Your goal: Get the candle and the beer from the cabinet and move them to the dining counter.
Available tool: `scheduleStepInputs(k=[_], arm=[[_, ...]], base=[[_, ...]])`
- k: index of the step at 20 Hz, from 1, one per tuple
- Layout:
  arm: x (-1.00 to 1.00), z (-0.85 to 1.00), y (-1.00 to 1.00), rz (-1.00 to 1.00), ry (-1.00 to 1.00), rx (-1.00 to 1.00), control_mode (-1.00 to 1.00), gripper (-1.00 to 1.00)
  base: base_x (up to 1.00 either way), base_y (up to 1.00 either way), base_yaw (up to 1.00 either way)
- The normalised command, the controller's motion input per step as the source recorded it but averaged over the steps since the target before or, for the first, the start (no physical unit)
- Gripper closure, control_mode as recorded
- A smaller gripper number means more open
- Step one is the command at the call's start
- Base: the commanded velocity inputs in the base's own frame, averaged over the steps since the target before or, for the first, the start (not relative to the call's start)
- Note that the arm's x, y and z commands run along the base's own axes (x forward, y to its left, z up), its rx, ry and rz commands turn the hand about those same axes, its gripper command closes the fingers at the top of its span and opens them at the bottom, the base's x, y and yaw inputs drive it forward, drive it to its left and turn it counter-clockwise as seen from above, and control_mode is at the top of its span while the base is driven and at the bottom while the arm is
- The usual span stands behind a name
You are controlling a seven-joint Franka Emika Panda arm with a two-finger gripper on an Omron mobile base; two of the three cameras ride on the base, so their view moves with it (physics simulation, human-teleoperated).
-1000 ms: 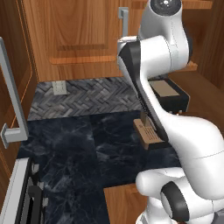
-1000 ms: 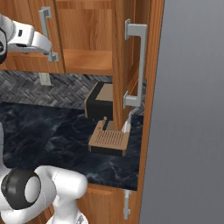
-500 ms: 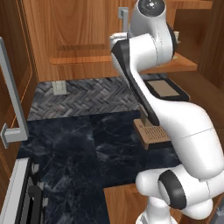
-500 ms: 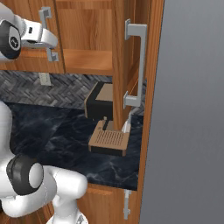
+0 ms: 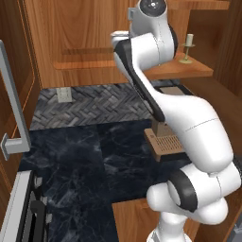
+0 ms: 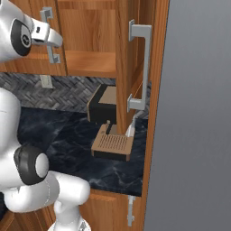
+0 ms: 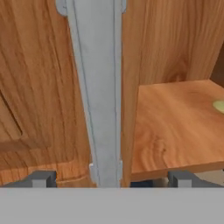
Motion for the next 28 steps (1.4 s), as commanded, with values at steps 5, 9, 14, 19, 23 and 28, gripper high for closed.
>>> scheduleStepInputs(k=[5,9,14,19,23,28], arm=[[0.41,0.00,0.16,0.00,0.00,0.02,-1.00,-1.00],[0.42,-0.01,0.15,0.00,0.00,0.00,-1.00,-1.00],[0.31,-0.03,0.00,0.00,0.00,0.00,-1.00,-1.00],[0.22,-0.08,0.11,0.00,0.00,0.00,-1.00,1.00],[0.12,-0.10,0.06,0.00,-0.02,0.00,-1.00,1.00],[0.01,-0.14,0.12,0.00,-0.03,0.06,-1.00,1.00]], base=[[0.00,0.00,0.00],[0.00,0.00,0.00],[0.00,0.00,0.00],[0.00,0.00,0.00],[0.00,0.00,0.00],[0.00,0.00,0.00]])
